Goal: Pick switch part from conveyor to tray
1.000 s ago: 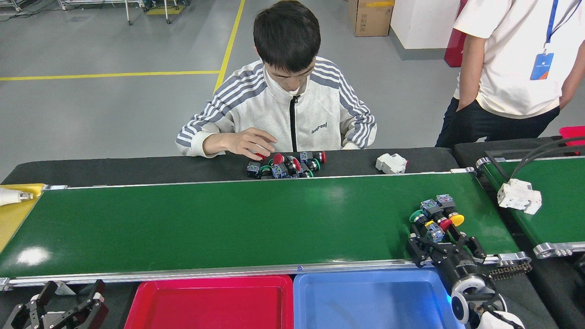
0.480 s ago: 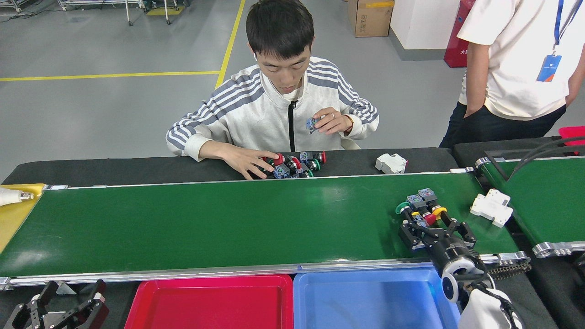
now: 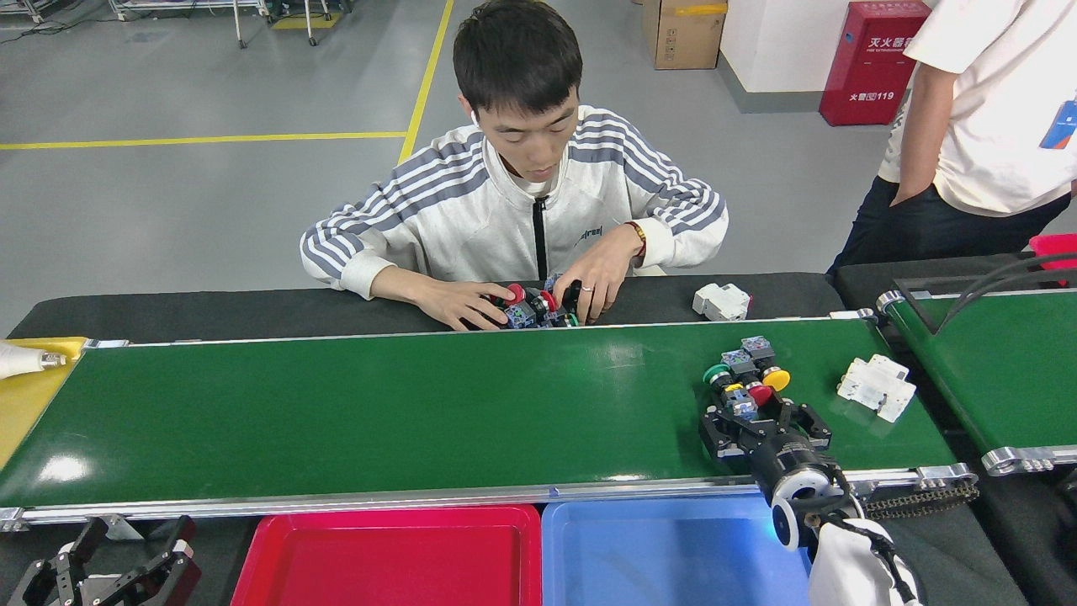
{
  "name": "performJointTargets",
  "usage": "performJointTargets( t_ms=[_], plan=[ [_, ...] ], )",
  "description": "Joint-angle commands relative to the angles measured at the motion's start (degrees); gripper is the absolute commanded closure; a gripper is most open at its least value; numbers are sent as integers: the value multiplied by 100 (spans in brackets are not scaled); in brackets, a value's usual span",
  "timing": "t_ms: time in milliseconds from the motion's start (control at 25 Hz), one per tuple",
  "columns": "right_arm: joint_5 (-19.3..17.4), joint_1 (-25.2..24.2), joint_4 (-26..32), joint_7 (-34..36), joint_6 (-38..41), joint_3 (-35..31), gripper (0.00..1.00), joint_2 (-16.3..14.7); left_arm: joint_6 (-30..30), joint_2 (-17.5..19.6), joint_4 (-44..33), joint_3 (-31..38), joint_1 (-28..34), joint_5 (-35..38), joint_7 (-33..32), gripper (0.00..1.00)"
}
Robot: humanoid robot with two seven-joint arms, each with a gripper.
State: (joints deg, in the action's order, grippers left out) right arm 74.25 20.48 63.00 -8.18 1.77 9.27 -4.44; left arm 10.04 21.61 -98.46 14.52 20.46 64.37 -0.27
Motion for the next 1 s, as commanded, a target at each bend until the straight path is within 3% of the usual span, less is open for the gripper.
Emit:
performJointTargets(
  t_ms=[0, 120, 280, 480, 520, 560, 600, 840, 920, 960],
  plan=[
    [-16, 96, 204, 53, 183, -13, 98, -4, 16, 71, -41, 24, -24, 14, 18, 0],
    [-16, -53, 625, 62, 525, 22, 98, 4, 16, 71, -50, 24, -15, 14, 18, 0],
    [-16, -537, 1435, 132, 1651, 286, 98, 48, 16, 71, -59, 24, -15, 14, 18, 0],
    [2, -888, 1830, 246, 3364, 1296, 98, 136, 24, 80, -59, 24, -15, 14, 18, 0],
    [10, -888, 1804, 255, 3532, 1490, 92, 154, 24, 80, -59, 24, -15, 14, 18, 0],
    [37, -888, 1795, 255, 3619, 1780, 52, 171, 24, 80, -59, 24, -24, 14, 18, 0],
    [28, -888, 1795, 273, 3655, 1974, 0, 198, 24, 89, -59, 24, -24, 14, 18, 0],
    [-51, -888, 1821, 282, 3989, 1982, 0, 347, 24, 89, -59, 16, -24, 14, 18, 0],
    [-227, -1073, 1892, 308, 3822, 1420, 4, 365, 33, 89, -76, 16, -6, 14, 18, 0],
    [-306, -1442, 2138, 299, 3523, 954, 6, 470, 33, 80, -76, 24, 11, 14, 18, 0]
  ],
)
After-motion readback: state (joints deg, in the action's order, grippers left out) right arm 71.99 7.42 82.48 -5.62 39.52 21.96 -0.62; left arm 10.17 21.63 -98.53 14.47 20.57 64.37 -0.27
